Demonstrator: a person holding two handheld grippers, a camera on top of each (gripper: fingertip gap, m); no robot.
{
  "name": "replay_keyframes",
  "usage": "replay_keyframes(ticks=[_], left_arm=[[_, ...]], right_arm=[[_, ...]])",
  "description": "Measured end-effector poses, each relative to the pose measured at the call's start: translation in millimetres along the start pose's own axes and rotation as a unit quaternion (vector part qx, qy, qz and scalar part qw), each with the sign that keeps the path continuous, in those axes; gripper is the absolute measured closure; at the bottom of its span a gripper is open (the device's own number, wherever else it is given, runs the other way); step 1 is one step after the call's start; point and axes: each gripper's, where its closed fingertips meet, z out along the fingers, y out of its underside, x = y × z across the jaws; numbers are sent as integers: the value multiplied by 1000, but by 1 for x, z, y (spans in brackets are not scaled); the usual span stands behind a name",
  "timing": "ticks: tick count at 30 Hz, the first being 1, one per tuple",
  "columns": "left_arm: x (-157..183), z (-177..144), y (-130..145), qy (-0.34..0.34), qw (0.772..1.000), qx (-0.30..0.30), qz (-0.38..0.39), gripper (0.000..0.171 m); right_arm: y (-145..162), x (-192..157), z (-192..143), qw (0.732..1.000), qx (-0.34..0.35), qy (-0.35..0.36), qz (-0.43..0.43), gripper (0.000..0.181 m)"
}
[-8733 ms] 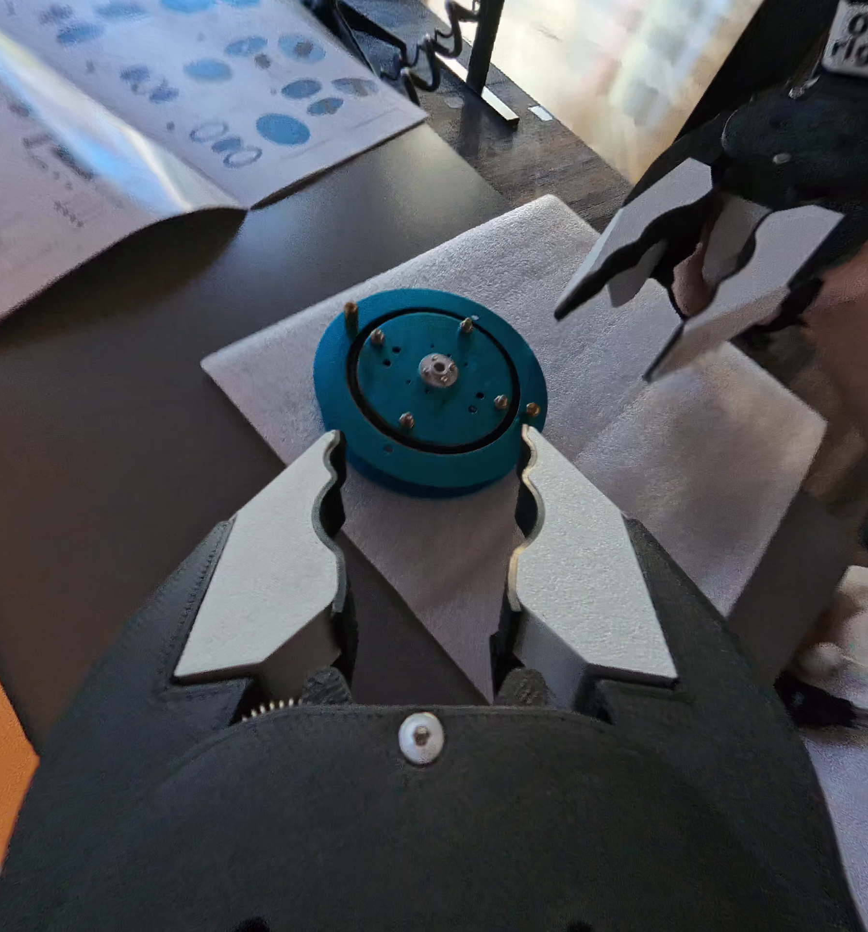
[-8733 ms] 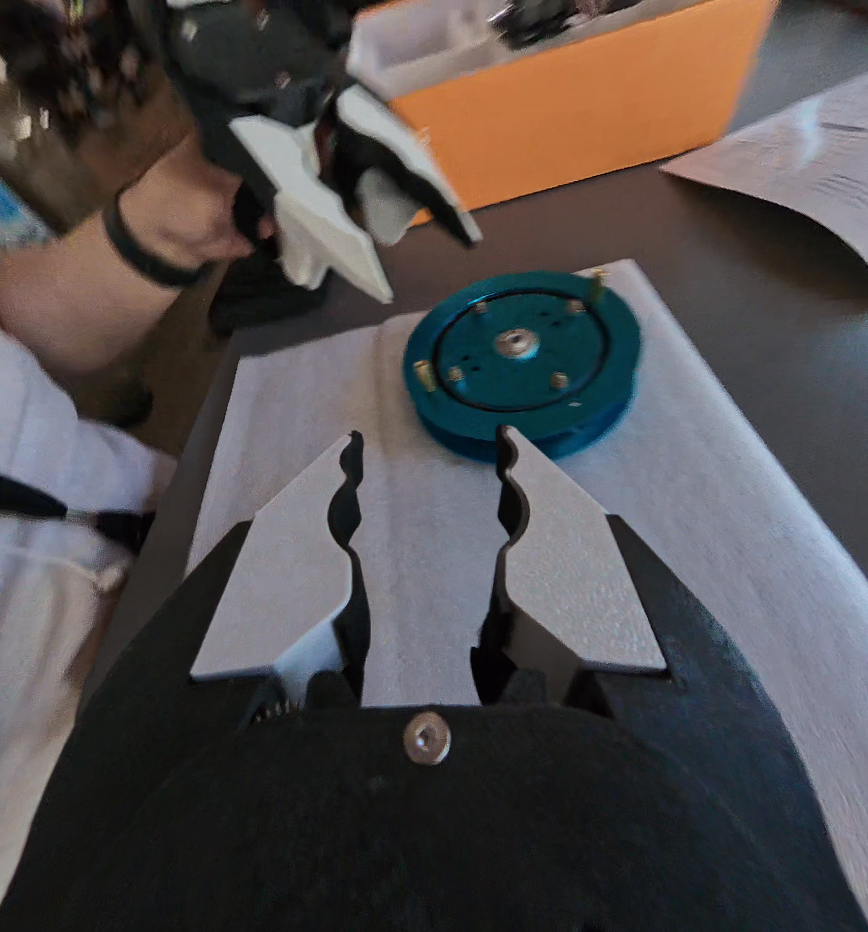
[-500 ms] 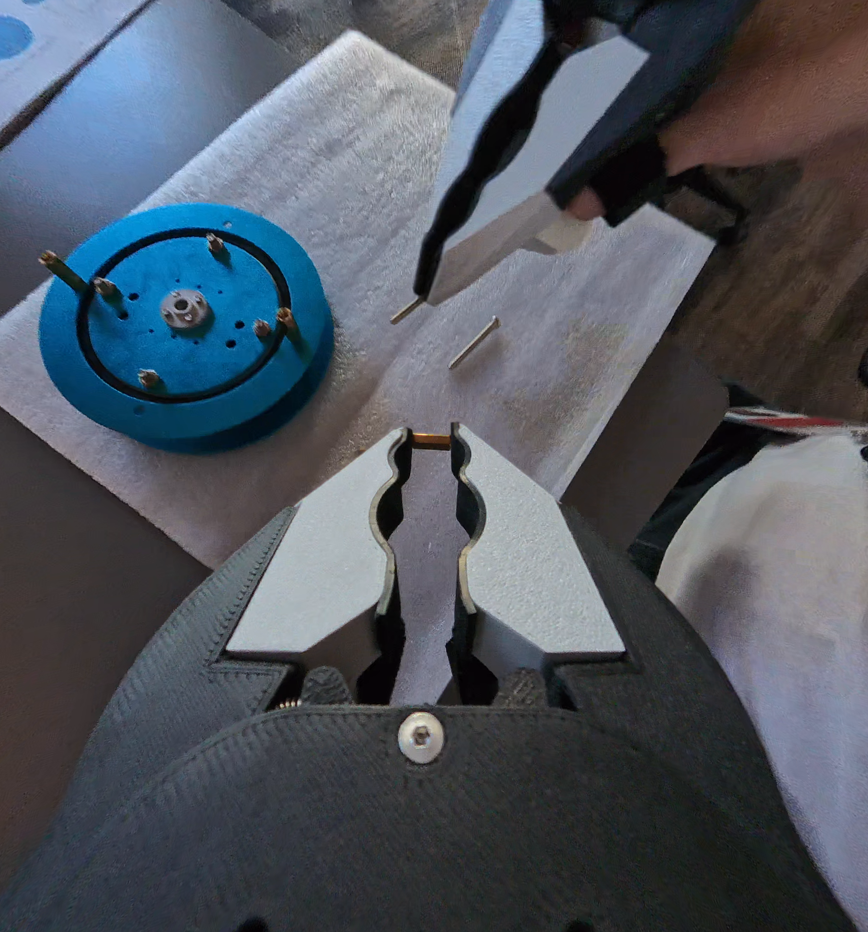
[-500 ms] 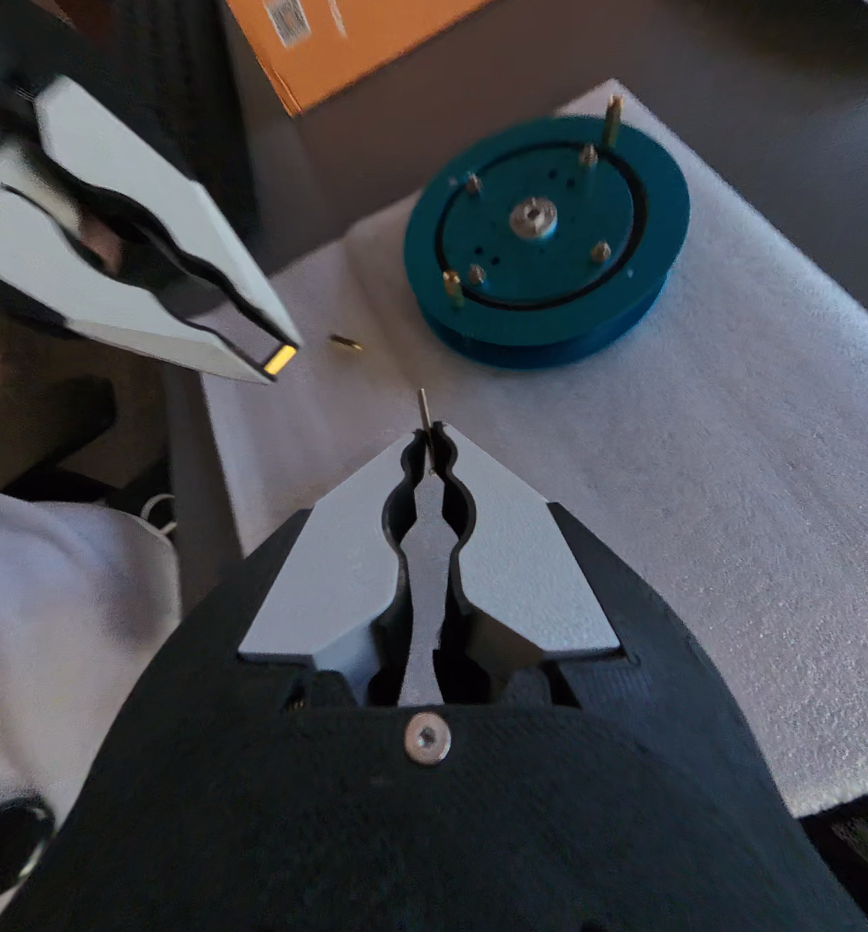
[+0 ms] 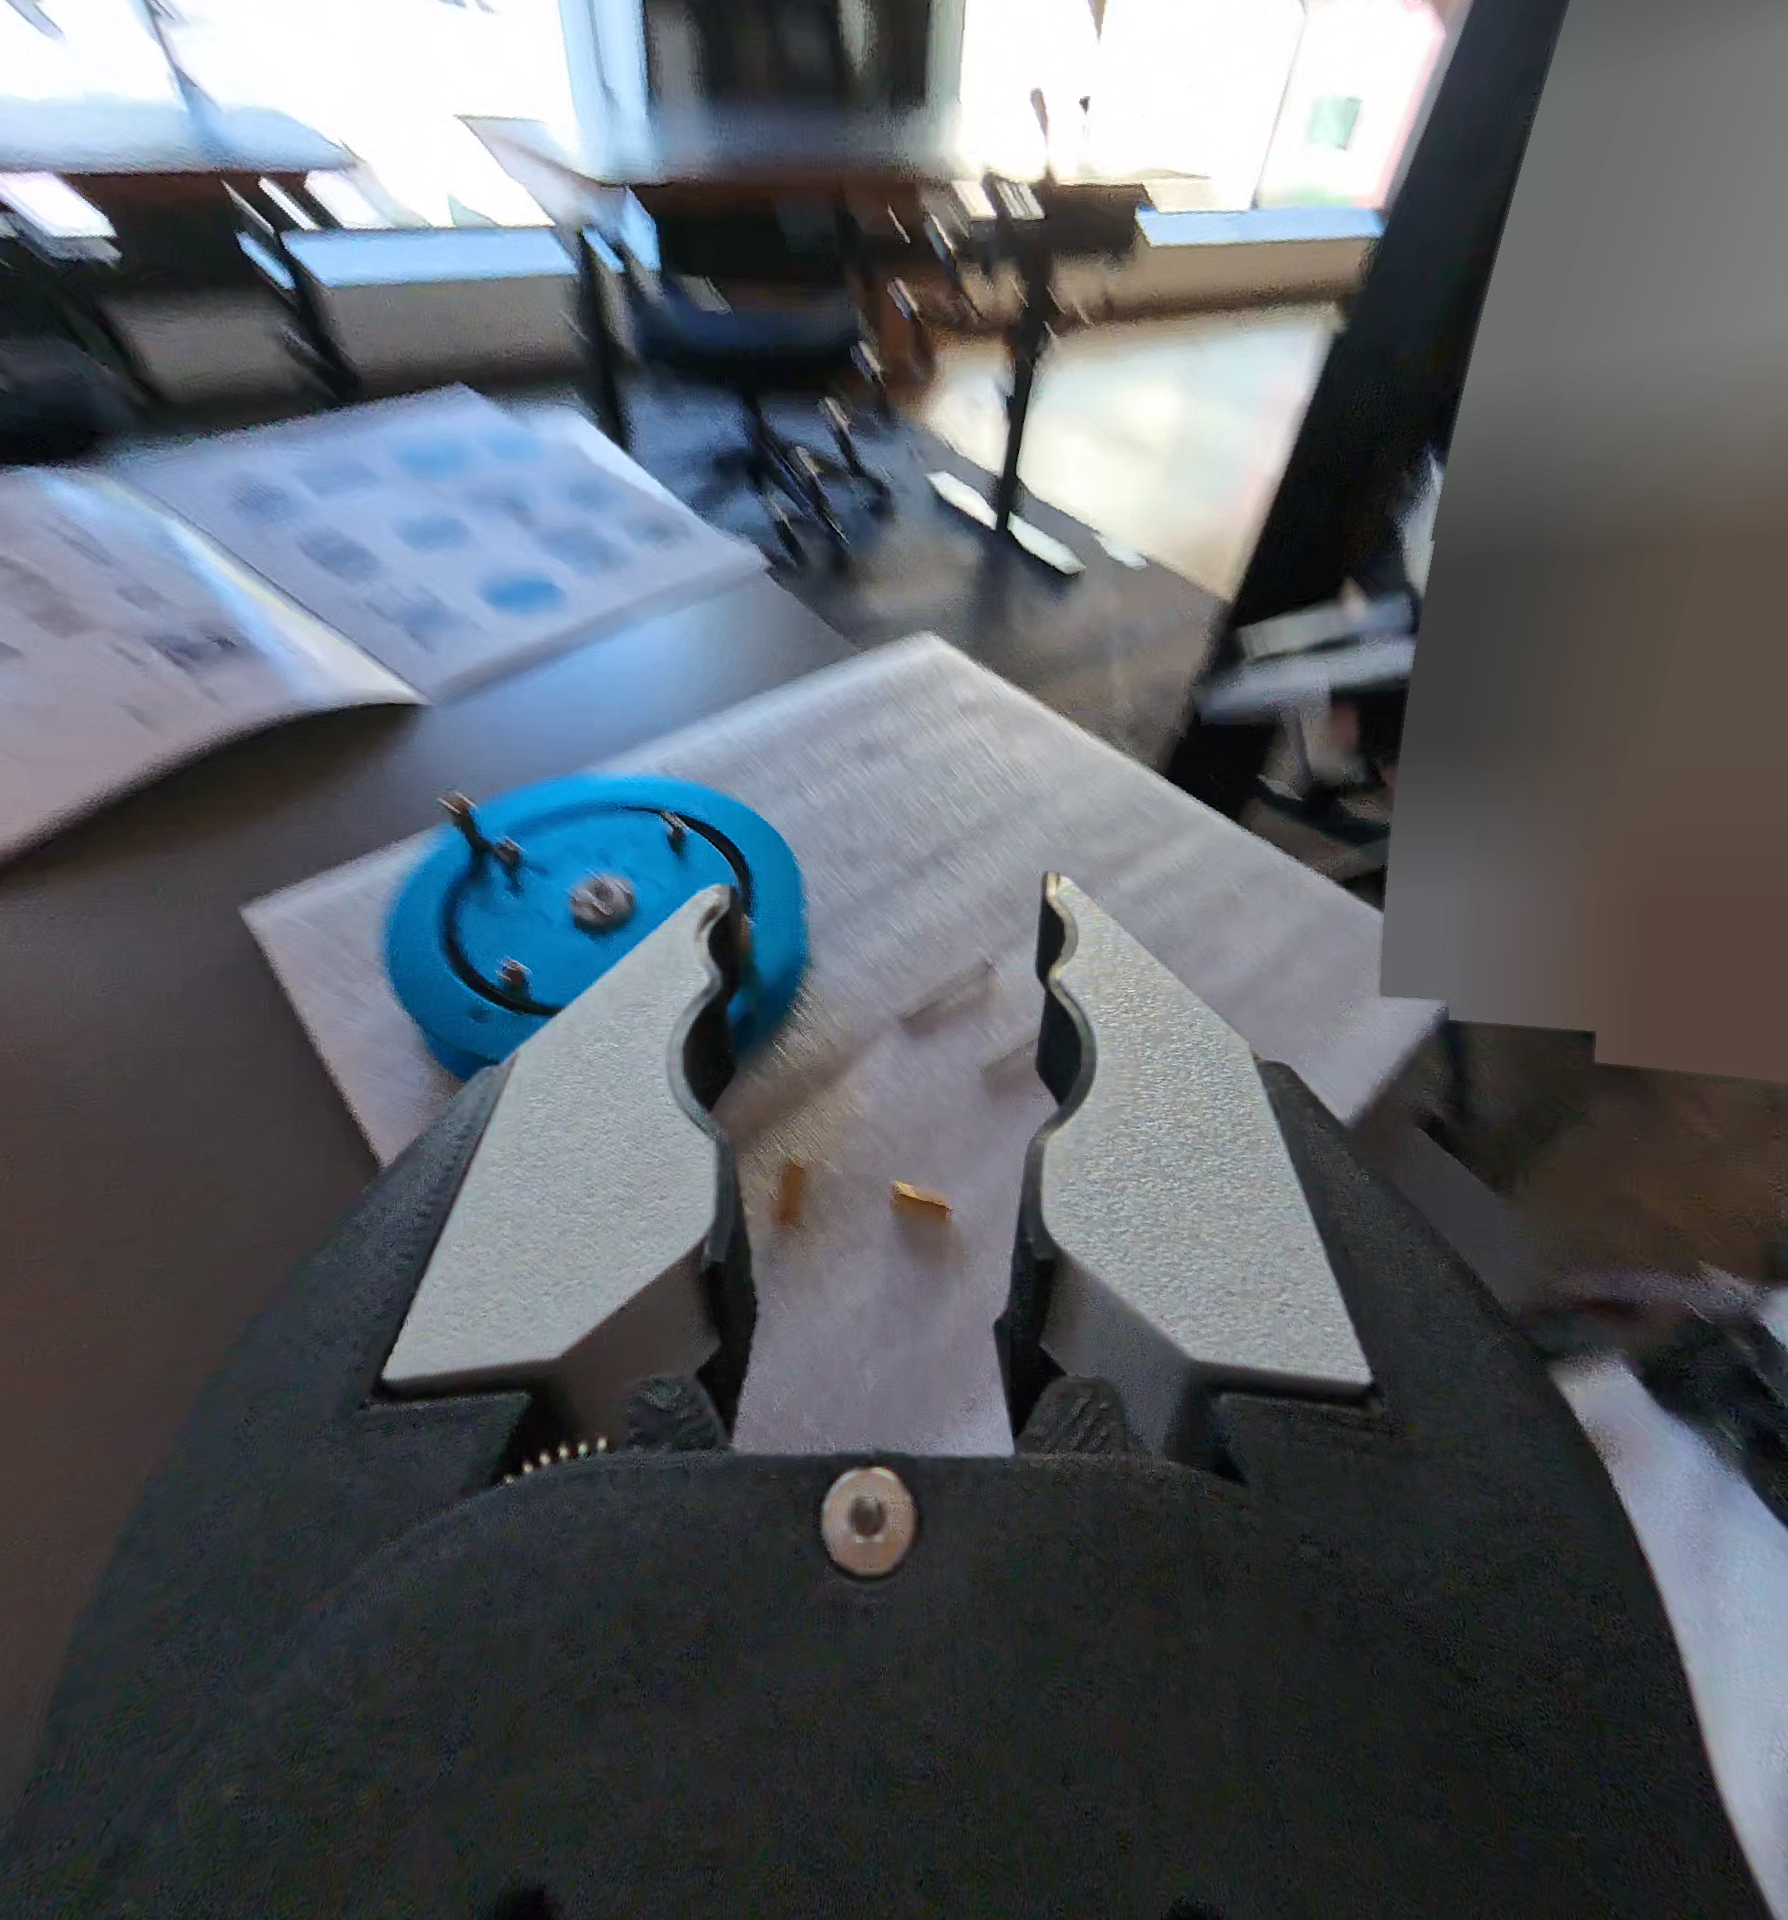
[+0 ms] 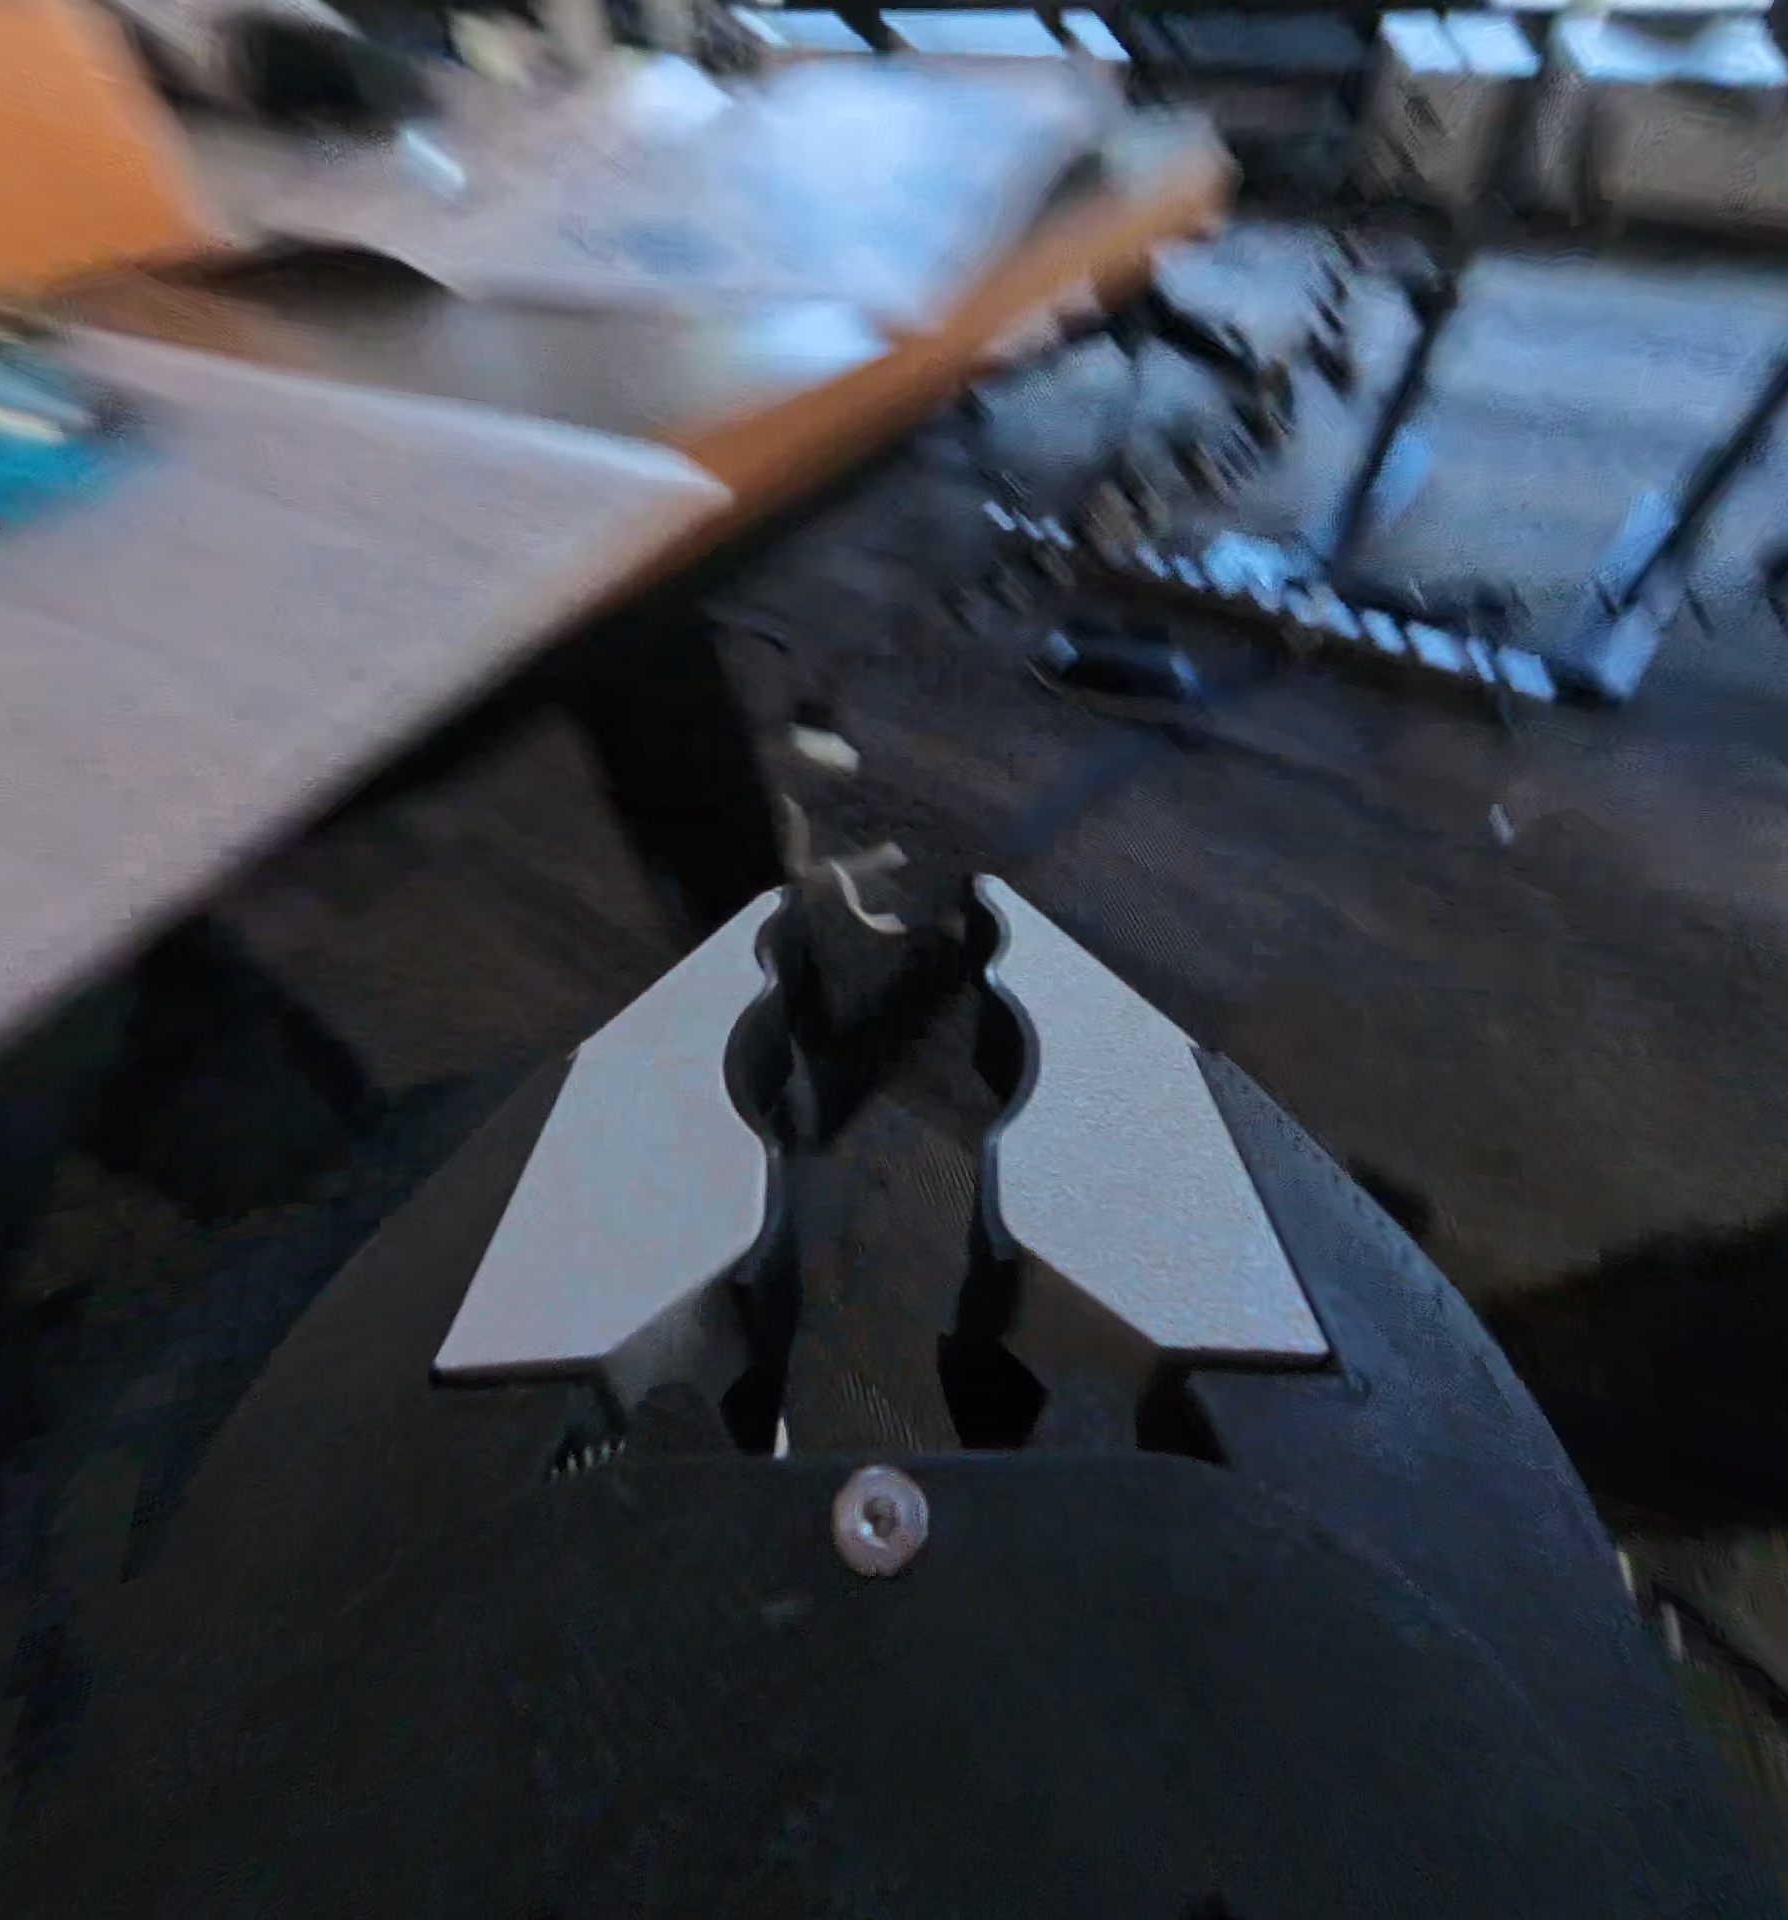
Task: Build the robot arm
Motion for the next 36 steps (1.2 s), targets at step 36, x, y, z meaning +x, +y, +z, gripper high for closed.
replay_keyframes(ticks=[36], left_arm=[[-28,18,-7,-393,891,76,214,115]], right_arm=[[450,210,396,949,-313,31,34,157]])
